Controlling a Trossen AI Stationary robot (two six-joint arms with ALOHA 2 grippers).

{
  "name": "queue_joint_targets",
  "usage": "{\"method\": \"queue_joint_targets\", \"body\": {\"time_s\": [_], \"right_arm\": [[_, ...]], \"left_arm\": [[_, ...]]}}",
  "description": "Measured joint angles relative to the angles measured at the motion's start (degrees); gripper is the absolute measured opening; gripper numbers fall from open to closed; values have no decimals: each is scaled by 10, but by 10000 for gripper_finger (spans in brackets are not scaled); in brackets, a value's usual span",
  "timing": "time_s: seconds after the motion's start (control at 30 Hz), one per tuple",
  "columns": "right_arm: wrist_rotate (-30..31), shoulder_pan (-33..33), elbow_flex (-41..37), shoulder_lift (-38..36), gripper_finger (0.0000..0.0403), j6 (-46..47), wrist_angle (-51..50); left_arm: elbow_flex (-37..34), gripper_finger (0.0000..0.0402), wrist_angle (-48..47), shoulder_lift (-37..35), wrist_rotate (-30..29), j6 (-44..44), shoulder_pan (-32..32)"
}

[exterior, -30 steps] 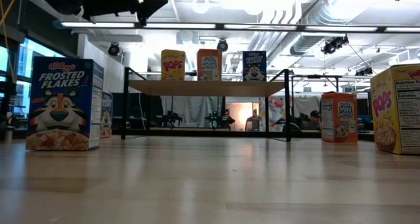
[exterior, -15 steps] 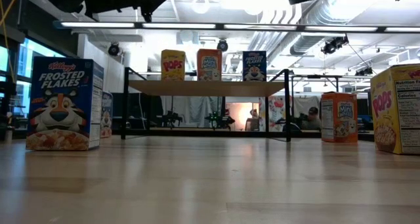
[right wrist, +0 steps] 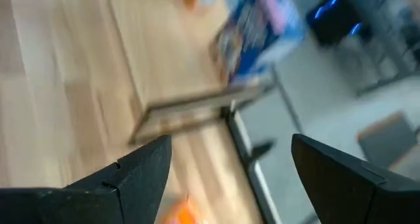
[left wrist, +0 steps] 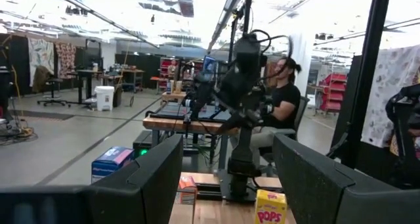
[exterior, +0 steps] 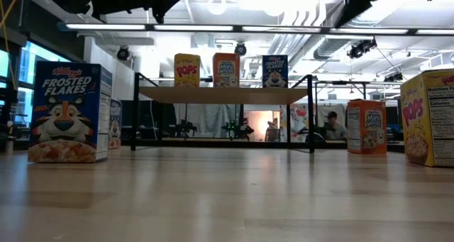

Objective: Stack cereal on shelf
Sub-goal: Put the top orange cereal box on the shelf aligned with the other orange cereal box

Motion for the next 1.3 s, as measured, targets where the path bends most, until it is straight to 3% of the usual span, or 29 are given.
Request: {"method": "queue_joint_targets", "body": {"time_s": [0.23,0.9,1.3], "right_arm": [[-68,-63,0,52,307,-22,-97],[-73,-104,0,184,307,-88,-165],[-55,-119,-88,188,307,-115,-141]], "left_arm": [[0,228,0,0,0,0,0],[0,228,-9,0,0,0,0],[0,228,-10,0,0,1,0]]}}
